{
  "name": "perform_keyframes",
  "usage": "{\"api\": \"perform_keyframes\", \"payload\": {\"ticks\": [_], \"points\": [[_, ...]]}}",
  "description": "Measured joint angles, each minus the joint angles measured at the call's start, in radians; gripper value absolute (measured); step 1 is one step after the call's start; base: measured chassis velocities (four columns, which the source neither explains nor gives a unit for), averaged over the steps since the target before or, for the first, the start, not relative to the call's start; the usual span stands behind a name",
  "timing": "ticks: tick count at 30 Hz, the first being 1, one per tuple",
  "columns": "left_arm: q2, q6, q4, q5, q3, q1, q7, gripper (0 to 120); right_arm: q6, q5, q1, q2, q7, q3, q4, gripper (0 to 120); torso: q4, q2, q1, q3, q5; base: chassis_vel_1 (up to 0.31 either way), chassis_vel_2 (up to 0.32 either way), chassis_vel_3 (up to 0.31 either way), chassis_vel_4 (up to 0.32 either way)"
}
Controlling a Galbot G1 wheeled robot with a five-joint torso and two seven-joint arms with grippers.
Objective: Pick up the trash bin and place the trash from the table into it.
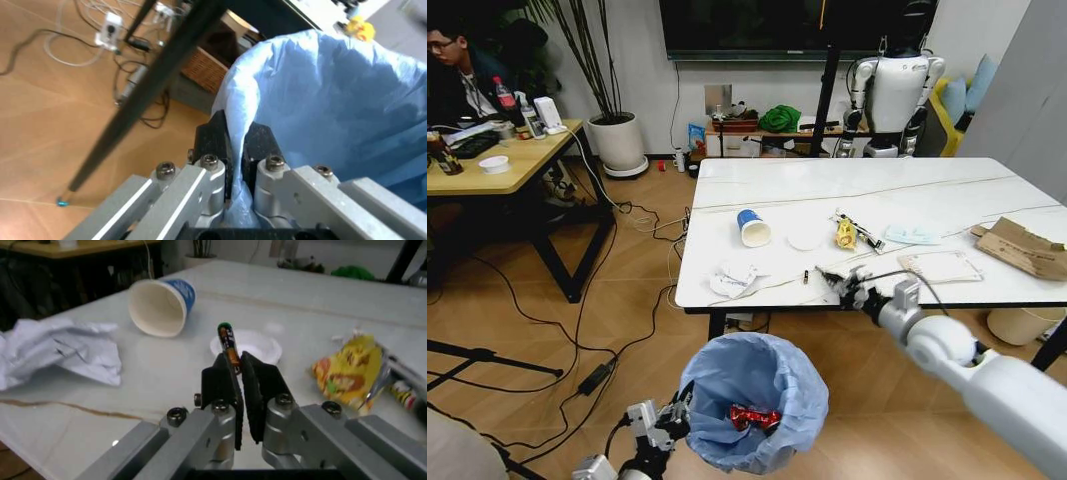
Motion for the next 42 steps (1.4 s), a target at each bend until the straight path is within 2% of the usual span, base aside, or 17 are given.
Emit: {"api": "perform_keyframes", "payload": {"ticks": [2, 3, 5, 6, 8, 10, 12, 13, 16, 17, 19, 27, 30, 31, 37, 40, 42], "points": [[0.0, 0.0, 0.009, 0.005, 0.037, -0.021, -0.002, 1, 0.006, 0.006, -0.058, -0.05, -0.005, 0.096, 0.104, 0, -0.0005, 0.0, 0.0, 0.0, 0.0002, 0.0, 0.0, 0.0, 0.0], [0.0, 0.0, 0.009, 0.005, 0.037, -0.021, -0.002, 1, 0.006, 0.006, -0.058, -0.05, -0.005, 0.096, 0.104, 0, -0.0005, 0.0, 0.0, 0.0, 0.0002, 0.0, 0.0, 0.0, 0.0], [-0.004, -0.001, 0.025, 0.014, 0.078, -0.041, -0.002, 1, 0.017, 0.006, -0.116, -0.098, -0.014, 0.178, 0.208, 0, -0.0007, 0.0, -0.001, -0.001, -0.0015, 0.0, 0.0, 0.0, 0.0], [-0.017, -0.006, 0.035, 0.024, 0.092, -0.046, 0.001, 1, 0.025, 0.006, -0.135, -0.121, -0.022, 0.196, 0.261, 0, -0.0008, 0.0, -0.001, -0.001, -0.0003, 0.0, 0.0, 0.0, 0.0], [-0.026, -0.009, 0.039, 0.03, 0.096, -0.047, 0.003, 1, 0.03, 0.006, -0.138, -0.131, -0.028, 0.196, 0.28, 0, -0.0006, 0.0, -0.001, -0.001, -0.0001, 0.0, 0.0, 0.0, 0.0], [-0.074, -0.021, 0.056, 0.049, 0.104, -0.055, 0.011, 1, 0.056, -0.009, -0.144, -0.17, -0.056, 0.153, 0.344, 0, 0.0002, 0.0, -0.001, -0.001, -0.0007, 0.0, 0.0, 0.0, 0.0], [-0.077, -0.021, 0.057, 0.051, 0.104, -0.056, 0.011, 1, 0.059, -0.014, -0.144, -0.174, -0.06, 0.145, 0.349, 0, 0.0002, 0.0, -0.001, -0.001, -0.0008, 0.0, 0.0, 0.0, 0.0], [-0.096, -0.022, 0.066, 0.053, 0.11, -0.077, 0.012, 1, 0.082, -0.068, -0.174, -0.196, -0.089, 0.121, 0.369, 0, 0.0005, 0.0, -0.001, 0.0, -0.0002, 0.0, 0.0, 0.0, 0.0], [-0.099, -0.02, 0.077, 0.042, 0.118, -0.106, 0.009, 1, 0.108, -0.13, -0.247, -0.215, -0.121, 0.128, 0.377, 0, 0.0001, 0.0, -0.001, -0.001, -0.0011, 0.0, 0.0, 0.0, 0.0], [-0.098, -0.019, 0.084, 0.033, 0.121, -0.118, 0.007, 1, 0.125, -0.169, -0.293, -0.224, -0.142, 0.129, 0.377, 0, -0.0008, 0.0, -0.001, 0.0, -0.0003, 0.0, 0.0, 0.0, 0.0], [-0.094, -0.017, 0.098, 0.021, 0.125, -0.134, 0.006, 1, 0.154, -0.216, -0.342, -0.241, -0.169, 0.13, 0.368, 0, -0.0006, 0.0, -0.001, -0.001, -0.0003, 0.0, 0.0, 0.0, 0.0], [-0.095, -0.015, 0.108, 0.005, 0.119, -0.15, 0.004, 1, 0.198, -0.252, -0.339, -0.258, -0.195, 0.082, 0.342, 0, 0.0, 0.001, -0.001, 0.0, -0.0006, 0.0, 0.0, 0.0, 0.0], [-0.096, -0.014, 0.103, 0.001, 0.106, -0.15, 0.003, 1, 0.2, -0.264, -0.316, -0.249, -0.199, 0.047, 0.332, 12, 0.0, 0.001, -0.001, 0.0, -0.0006, 0.0, 0.0, 0.0, 0.0], [-0.096, -0.014, 0.103, 0.001, 0.106, -0.15, 0.003, 1, 0.2, -0.264, -0.316, -0.249, -0.199, 0.047, 0.332, 12, 0.0, 0.001, -0.001, 0.0, -0.0006, 0.0, 0.0, 0.0, 0.0], [-0.095, -0.013, 0.089, 0.001, 0.091, -0.133, 0.003, 1, 0.21, -0.283, -0.331, -0.227, -0.202, 0.042, 0.319, 36, -0.0001, 0.001, -0.001, -0.001, -0.0006, 0.0, 0.0, 0.0, 0.0], [-0.092, -0.012, 0.081, 0.005, 0.088, -0.121, 0.003, 1, 0.202, -0.261, -0.315, -0.209, -0.188, 0.042, 0.319, 45, -0.0002, 0.001, -0.001, -0.001, -0.0008, 0.0, 0.0, 0.0, 0.0], [-0.084, -0.011, 0.065, 0.011, 0.08, -0.097, 0.003, 1, 0.169, -0.209, -0.277, -0.174, -0.14, 0.043, 0.31, 55, 0.0, 0.001, -0.001, -0.001, -0.0008, 0.0, 0.0, 0.0, 0.0]]}}
